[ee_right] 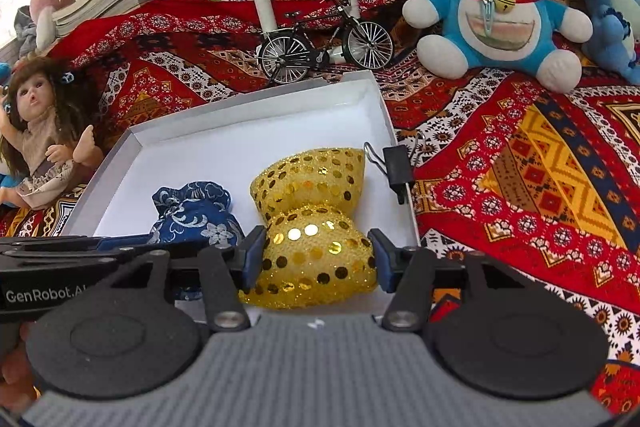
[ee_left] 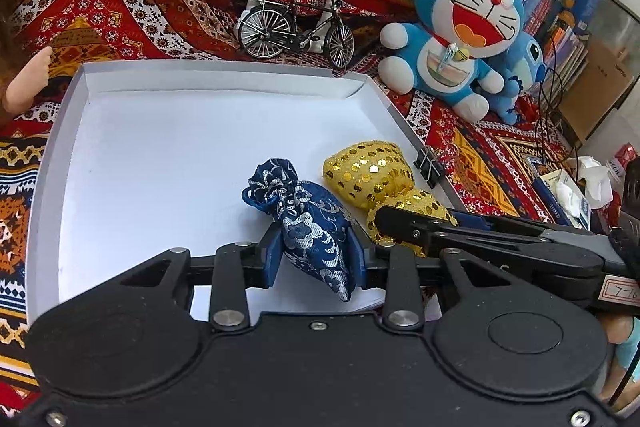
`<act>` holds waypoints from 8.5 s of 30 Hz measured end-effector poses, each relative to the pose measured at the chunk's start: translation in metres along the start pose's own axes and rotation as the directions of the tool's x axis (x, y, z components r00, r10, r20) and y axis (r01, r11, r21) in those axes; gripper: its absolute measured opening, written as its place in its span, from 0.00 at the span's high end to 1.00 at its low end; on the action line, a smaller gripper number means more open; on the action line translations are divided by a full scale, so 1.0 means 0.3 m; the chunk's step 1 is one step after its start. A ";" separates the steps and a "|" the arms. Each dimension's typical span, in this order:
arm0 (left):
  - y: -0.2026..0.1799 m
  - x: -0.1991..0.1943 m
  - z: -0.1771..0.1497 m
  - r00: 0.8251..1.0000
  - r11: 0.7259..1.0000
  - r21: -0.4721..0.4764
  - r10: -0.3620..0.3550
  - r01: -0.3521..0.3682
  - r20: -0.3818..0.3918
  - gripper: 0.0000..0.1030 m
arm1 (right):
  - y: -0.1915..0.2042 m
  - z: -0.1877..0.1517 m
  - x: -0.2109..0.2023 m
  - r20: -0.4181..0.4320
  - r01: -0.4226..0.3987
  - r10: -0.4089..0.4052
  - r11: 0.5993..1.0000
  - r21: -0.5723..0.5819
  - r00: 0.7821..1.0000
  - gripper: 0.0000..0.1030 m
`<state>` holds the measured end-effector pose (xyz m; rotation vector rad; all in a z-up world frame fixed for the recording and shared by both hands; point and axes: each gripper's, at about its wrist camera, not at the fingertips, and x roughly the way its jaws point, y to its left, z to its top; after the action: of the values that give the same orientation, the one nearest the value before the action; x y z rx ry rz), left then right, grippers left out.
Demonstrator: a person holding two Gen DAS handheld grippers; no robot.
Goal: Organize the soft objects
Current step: 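Carry the pouch and bow into the white box and open both tools, then move both open tools back over the pile of soft items, then grasp the white foam cube with the left tool while the right tool grasps the small beige block, then lower the foam cube and beige block into the white box and open both tools, then move both open tools back over the remaining soft items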
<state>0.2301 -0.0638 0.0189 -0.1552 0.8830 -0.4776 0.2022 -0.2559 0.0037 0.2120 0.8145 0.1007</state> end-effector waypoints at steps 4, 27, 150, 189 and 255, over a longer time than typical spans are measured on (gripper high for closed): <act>-0.001 0.009 -0.005 1.000 1.000 0.006 0.007 -0.007 -0.004 0.66 | 0.011 -0.005 0.003 0.001 0.007 -0.007 1.000 -0.020 1.000 0.42; -0.075 -0.291 -0.111 0.979 0.993 0.094 0.058 -0.078 0.194 0.14 | 0.027 -0.076 -0.259 0.180 -0.035 0.047 0.997 -0.072 0.983 0.10; -0.114 -0.562 -0.584 0.941 0.981 0.095 0.134 -0.171 0.309 0.45 | 0.126 -0.607 -0.544 0.273 -0.006 0.062 0.979 -0.202 0.960 0.73; 0.117 -0.297 -0.067 0.950 0.973 -0.066 0.231 -0.222 0.211 0.46 | -0.030 0.001 -0.256 0.145 -0.015 0.024 0.998 -0.068 0.989 0.73; -0.006 -0.428 -0.318 0.933 0.970 0.081 0.197 -0.231 0.302 0.06 | 0.034 -0.186 -0.375 0.224 -0.033 0.067 0.988 -0.151 0.972 0.15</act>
<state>0.0865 0.0000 0.0499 -0.0204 0.5718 -0.2904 0.0847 -0.2568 0.0487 0.1029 0.5691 0.1796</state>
